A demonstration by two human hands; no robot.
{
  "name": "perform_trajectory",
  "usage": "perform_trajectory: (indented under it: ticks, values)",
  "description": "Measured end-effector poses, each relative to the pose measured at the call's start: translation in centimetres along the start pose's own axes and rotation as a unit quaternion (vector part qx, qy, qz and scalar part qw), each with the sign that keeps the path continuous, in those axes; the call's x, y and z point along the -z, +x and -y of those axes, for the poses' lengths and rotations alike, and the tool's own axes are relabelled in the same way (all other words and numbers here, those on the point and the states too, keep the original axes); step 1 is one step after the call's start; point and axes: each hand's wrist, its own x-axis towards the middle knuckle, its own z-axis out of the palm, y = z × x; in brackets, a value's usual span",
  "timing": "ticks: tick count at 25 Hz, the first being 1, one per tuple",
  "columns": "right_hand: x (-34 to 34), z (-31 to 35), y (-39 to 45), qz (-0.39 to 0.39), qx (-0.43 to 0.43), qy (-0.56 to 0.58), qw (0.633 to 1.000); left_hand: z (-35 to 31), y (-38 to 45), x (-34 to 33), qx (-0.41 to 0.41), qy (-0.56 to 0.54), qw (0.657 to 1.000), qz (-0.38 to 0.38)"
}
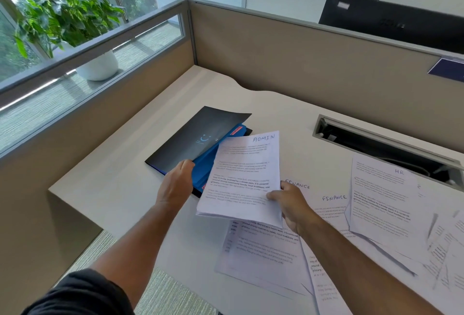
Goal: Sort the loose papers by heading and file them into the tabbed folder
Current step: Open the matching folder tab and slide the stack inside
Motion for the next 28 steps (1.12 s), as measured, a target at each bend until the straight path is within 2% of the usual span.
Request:
perform_trajectory:
  ticks: [4, 12, 16, 18, 23, 28]
  values:
    - [-2.1, 2.0, 2.7, -0.019, -0.008, -0.007, 1.0, -0.4, -0.2, 0.9, -0.009, -0.011, 1.0, 0.008]
    - [-6.9, 2.9, 5.2, -0.147, 0.061, -0.064, 0.985, 0.5, 0.1, 1.3, -0.002, -0.011, 0.999, 0.034]
    - [-8.8, 2.6, 5.0, -0.192, 0.057, -0.057, 0.978, 0.3, 0.0, 1.7, -0.012, -0.017, 0.999, 0.03]
    - [-9.7, 2.2, 5.2, -0.176, 0.046, -0.04, 0.983, 0.1, -0.2, 2.0, -0.023, -0.02, 0.999, 0.019]
    - [-11.8, 1.4, 6.2, -0.049, 0.004, -0.045, 0.998, -0.4, -0.5, 2.0, -0.032, -0.029, 0.999, 0.001]
    - [-12.7, 1.6, 7.3, -0.032, 0.027, -0.093, 0.995, -0.5, -0.6, 2.2, -0.036, -0.03, 0.999, -0.005]
